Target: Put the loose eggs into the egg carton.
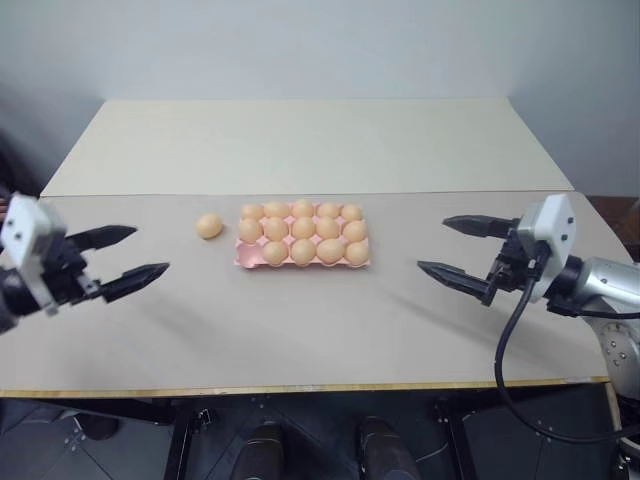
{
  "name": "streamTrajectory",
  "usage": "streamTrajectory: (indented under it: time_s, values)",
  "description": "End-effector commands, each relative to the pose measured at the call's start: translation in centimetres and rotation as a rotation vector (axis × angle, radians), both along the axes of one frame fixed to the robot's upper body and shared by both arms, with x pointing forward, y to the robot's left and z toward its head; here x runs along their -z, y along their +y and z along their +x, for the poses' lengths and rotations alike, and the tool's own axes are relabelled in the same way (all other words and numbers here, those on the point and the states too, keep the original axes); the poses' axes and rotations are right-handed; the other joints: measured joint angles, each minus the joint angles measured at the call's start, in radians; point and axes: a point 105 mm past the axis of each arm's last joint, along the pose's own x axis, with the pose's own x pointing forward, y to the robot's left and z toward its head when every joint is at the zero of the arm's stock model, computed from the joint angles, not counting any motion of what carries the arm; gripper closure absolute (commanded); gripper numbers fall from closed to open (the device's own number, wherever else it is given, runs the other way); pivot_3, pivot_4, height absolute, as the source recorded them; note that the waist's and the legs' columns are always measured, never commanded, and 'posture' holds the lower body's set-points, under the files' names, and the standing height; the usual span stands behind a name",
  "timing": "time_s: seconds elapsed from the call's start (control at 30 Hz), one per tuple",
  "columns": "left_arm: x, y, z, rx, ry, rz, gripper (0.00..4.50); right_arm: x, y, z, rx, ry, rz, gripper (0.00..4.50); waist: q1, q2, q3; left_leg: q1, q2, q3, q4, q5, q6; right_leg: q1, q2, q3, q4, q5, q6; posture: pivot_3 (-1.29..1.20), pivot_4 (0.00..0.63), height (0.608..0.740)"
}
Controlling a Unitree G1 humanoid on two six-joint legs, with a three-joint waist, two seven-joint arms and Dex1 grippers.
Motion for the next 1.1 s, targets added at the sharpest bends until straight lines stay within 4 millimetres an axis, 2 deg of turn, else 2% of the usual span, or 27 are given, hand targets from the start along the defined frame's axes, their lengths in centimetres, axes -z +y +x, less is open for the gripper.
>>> streamTrajectory:
  time_s: [0.03, 0.13, 0.2, 0.3, 0.43, 0.5, 0.63, 0.8, 0.97, 1.1]
  values:
    - [-1.1, -0.3, -1.0, -0.036, -0.065, -0.013, 0.02, -1.3, -0.2, -0.1, 0.002, -0.048, 0.008, 0.0, 0.003, 0.0, 0.0, 0.0, 0.0, 0.0, 0.0, 0.0, 0.0, 0.0, 0.0, 0.0, 0.0, 0.0, 0.0, 0.0, 0.15, 0.74]
    - [-0.7, -0.7, -0.7, -0.051, -0.069, -0.034, 0.02, -1.4, -0.2, 0.0, 0.001, -0.036, -0.002, 0.0, 0.008, 0.0, 0.0, 0.002, 0.0, 0.0, 0.0, 0.0, 0.0, 0.002, 0.0, -0.001, 0.0, 0.0, 0.0, 0.0, 0.15, 0.74]
    - [-0.6, -0.8, 0.2, -0.07, -0.059, -0.034, 0.02, -1.6, -0.2, 0.0, 0.001, -0.037, 0.001, 0.0, 0.009, 0.0, 0.0, 0.001, 0.0, 0.0, 0.0, 0.0, 0.0, 0.002, 0.0, -0.001, 0.0, 0.0, 0.0, 0.0, 0.15, 0.74]
    - [-0.2, -0.7, 2.8, -0.138, -0.018, -0.022, 0.02, -1.8, 0.0, 0.0, 0.004, -0.046, 0.001, 0.0, 0.02, 0.0, 0.0, 0.001, 0.0, 0.0, 0.0, 0.0, 0.0, 0.001, 0.0, -0.001, 0.0, 0.0, 0.0, 0.0, 0.15, 0.74]
    - [0.5, -0.3, 7.8, -0.287, -0.001, -0.028, 0.02, -2.0, 0.3, 0.0, 0.002, -0.06, -0.003, 0.0, 0.024, -0.001, 0.0, 0.001, -0.001, 0.0, 0.0, 0.0, 0.0, 0.002, 0.0, -0.001, 0.0, 0.0, 0.0, 0.0, 0.15, 0.74]
    - [0.9, -0.7, 10.3, -0.344, 0.004, -0.043, 0.02, -2.1, 0.4, 0.0, 0.002, -0.067, -0.005, 0.0, 0.024, -0.001, -0.001, 0.0, -0.001, 0.0, 0.0, 0.0, 0.0, 0.001, 0.0, -0.001, 0.0, 0.0, 0.0, 0.0, 0.15, 0.74]
    - [1.4, -2.5, 13.3, -0.365, -0.005, -0.071, 0.02, -2.2, 0.4, -0.3, 0.005, -0.08, -0.016, 0.0, 0.024, -0.001, -0.001, -0.002, -0.001, 0.0, 0.001, 0.0, 0.0, -0.001, 0.0, -0.001, 0.0, 0.0, 0.0, 0.0, 0.15, 0.74]
    - [3.3, -4.8, 16.1, -0.39, 0.031, -0.107, 0.02, -2.4, 0.5, -0.6, 0.014, -0.091, -0.012, 0.0, 0.022, -0.002, -0.001, -0.002, -0.001, 0.0, 0.001, 0.0, 0.0, -0.002, 0.0, 0.0, 0.001, 0.0, 0.0, 0.0, 0.15, 0.74]
    - [4.5, -5.1, 18.5, -0.465, 0.043, -0.111, 0.02, -2.2, 0.5, -0.8, 0.018, -0.093, -0.015, 0.0, 0.022, -0.002, -0.001, -0.002, -0.002, 0.0, 0.002, 0.0, 0.0, -0.001, 0.0, 0.0, 0.0, 0.001, 0.001, 0.0, 0.15, 0.74]
    - [5.2, -5.7, 19.2, -0.461, 0.06, -0.111, 0.02, -2.3, 0.5, -1.0, 0.023, -0.098, -0.013, 0.0, 0.022, -0.002, -0.001, -0.003, -0.002, 0.0, 0.002, 0.0, 0.0, -0.002, 0.0, -0.001, 0.0, 0.001, 0.001, 0.0, 0.15, 0.74]
